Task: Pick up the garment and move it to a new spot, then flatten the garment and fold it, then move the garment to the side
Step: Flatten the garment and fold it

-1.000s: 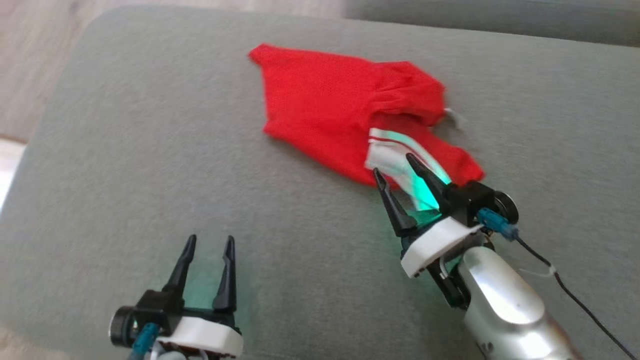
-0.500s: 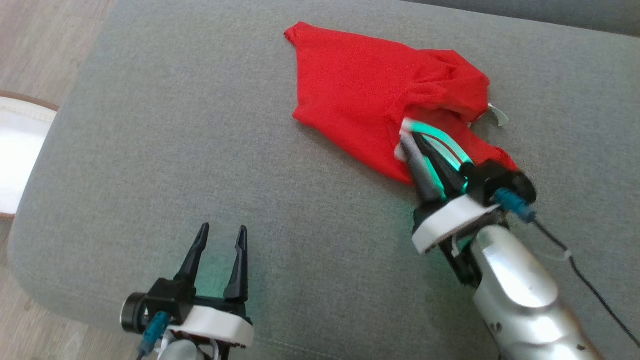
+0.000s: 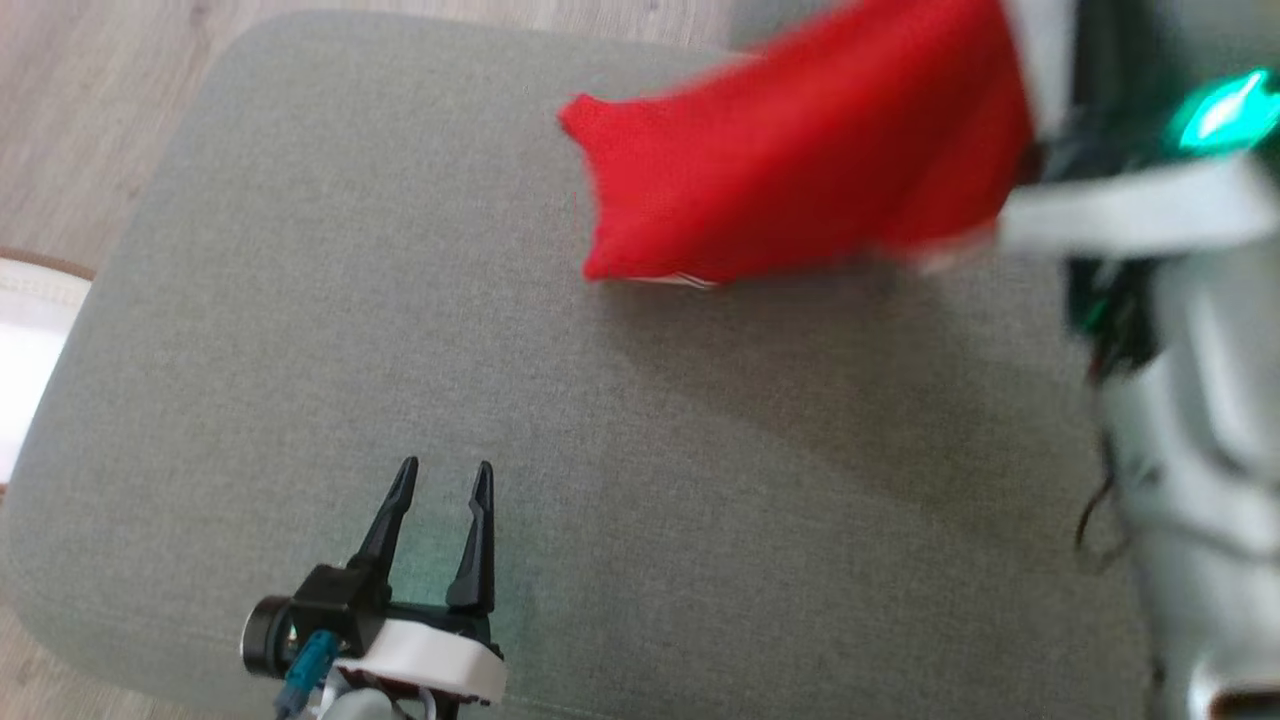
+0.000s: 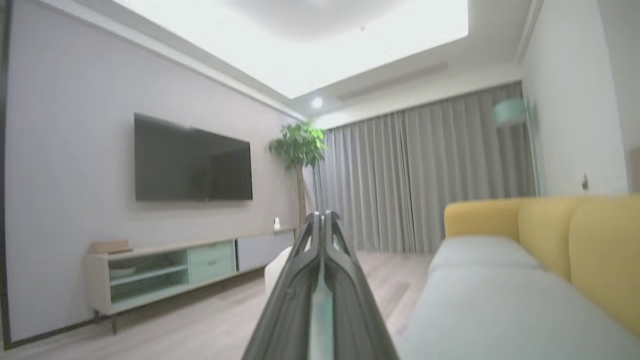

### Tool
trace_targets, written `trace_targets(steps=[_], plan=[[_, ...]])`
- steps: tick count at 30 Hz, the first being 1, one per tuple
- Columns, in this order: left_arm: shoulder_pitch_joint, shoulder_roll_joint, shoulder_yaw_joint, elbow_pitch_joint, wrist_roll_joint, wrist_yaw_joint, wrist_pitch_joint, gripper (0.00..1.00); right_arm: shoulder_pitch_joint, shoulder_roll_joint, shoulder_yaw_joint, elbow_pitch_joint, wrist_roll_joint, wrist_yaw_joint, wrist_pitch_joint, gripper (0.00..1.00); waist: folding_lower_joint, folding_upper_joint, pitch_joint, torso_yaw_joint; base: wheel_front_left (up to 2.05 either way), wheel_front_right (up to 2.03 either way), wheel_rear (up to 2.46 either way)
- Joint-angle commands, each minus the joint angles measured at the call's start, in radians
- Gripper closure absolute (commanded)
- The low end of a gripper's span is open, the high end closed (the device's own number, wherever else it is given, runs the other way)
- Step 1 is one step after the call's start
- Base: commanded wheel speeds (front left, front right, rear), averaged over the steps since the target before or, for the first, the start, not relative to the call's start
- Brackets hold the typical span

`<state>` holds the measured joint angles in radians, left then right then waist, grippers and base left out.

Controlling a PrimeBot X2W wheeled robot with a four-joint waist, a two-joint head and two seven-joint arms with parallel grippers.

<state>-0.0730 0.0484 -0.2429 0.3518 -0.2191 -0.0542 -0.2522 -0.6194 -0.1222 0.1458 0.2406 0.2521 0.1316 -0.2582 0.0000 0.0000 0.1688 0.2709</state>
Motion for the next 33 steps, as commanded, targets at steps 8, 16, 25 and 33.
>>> trace_targets(steps=[8, 16, 25, 33], plan=[[0.03, 0.002, 0.021, -0.005, -0.001, -0.011, -0.01, 0.0, -0.296, -0.057, 0.08, -0.005, 0.097, -0.001, -0.004, 1.0, 0.0, 0.0, -0.061, 0.013, 0.0, 0.0, 0.0], [0.053, 0.002, 0.013, 0.015, -0.01, -0.009, -0.01, 0.0, -0.428, -0.009, 0.217, 0.065, 0.167, -0.001, -0.004, 1.0, 0.0, 0.0, -0.082, 0.049, 0.0, 0.0, 0.0], [0.088, 0.002, 0.032, 0.012, -0.008, -0.007, -0.01, 0.0, -0.476, 0.001, 0.124, 0.175, 0.113, -0.001, -0.001, 1.0, 0.0, 0.0, -0.088, 0.075, 0.0, 0.0, 0.0], [0.059, 0.002, 0.004, 0.0, -0.028, -0.007, -0.01, 0.0, -0.447, -0.061, 0.037, 0.377, -0.023, -0.001, 0.001, 1.0, 0.0, 0.0, -0.026, 0.101, 0.0, 0.0, 0.0]])
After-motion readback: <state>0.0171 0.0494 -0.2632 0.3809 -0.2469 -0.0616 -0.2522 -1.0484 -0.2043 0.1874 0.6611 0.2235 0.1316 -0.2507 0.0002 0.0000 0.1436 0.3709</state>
